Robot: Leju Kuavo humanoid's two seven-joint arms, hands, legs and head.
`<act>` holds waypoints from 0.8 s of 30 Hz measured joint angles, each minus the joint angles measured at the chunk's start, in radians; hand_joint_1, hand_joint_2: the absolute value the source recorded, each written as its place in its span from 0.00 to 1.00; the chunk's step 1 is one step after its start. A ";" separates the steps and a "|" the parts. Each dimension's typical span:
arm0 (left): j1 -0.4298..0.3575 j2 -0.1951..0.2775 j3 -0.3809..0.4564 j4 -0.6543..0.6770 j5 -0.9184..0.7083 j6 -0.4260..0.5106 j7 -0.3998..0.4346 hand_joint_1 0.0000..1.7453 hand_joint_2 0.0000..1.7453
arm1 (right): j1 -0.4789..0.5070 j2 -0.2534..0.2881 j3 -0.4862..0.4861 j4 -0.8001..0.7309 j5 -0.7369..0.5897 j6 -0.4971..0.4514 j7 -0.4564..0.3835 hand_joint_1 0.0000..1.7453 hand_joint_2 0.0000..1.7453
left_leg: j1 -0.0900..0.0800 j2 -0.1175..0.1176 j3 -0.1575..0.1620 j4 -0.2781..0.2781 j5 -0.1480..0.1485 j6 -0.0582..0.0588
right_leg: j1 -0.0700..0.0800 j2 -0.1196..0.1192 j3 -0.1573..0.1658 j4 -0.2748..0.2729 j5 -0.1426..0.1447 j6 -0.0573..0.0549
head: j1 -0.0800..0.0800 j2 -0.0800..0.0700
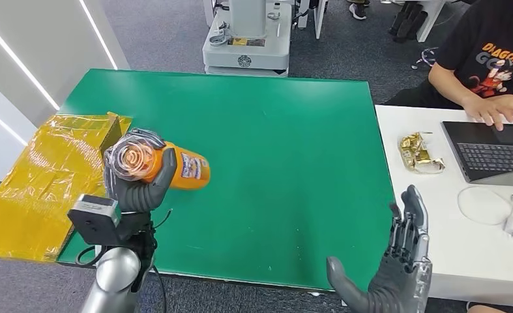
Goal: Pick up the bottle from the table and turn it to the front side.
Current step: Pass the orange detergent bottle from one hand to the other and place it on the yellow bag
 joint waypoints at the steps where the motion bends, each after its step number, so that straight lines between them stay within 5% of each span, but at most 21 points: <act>1: -0.001 0.020 0.004 0.002 -0.088 0.002 0.015 1.00 1.00 | 0.004 0.000 0.000 -0.009 -0.005 -0.003 -0.006 0.00 1.00 | 0.000 0.000 0.000 0.000 0.000 0.000 | 0.000 0.000 0.000 0.000 0.000 0.000 | 0.000 0.000; 13: -0.069 0.269 -0.002 0.150 -0.668 0.074 0.168 1.00 1.00 | 0.023 -0.002 -0.001 -0.036 -0.040 0.001 -0.061 0.00 1.00 | 0.000 0.001 0.001 0.000 0.001 -0.001 | 0.000 0.002 0.000 0.000 0.000 -0.001 | 0.000 0.000; 18: -0.114 0.348 -0.003 0.230 -0.714 0.071 0.203 1.00 1.00 | 0.023 -0.002 -0.001 -0.038 -0.045 0.013 -0.064 0.00 1.00 | 0.001 0.001 0.001 0.000 0.001 -0.001 | 0.001 0.002 -0.001 0.001 0.000 -0.001 | 0.000 0.000; 24: -0.138 0.380 -0.006 0.277 -0.730 0.052 0.232 1.00 1.00 | 0.021 -0.002 -0.001 -0.038 -0.050 0.021 -0.067 0.00 1.00 | 0.000 0.001 0.000 0.000 0.001 -0.001 | 0.001 0.002 -0.001 0.000 0.000 -0.001 | 0.000 0.000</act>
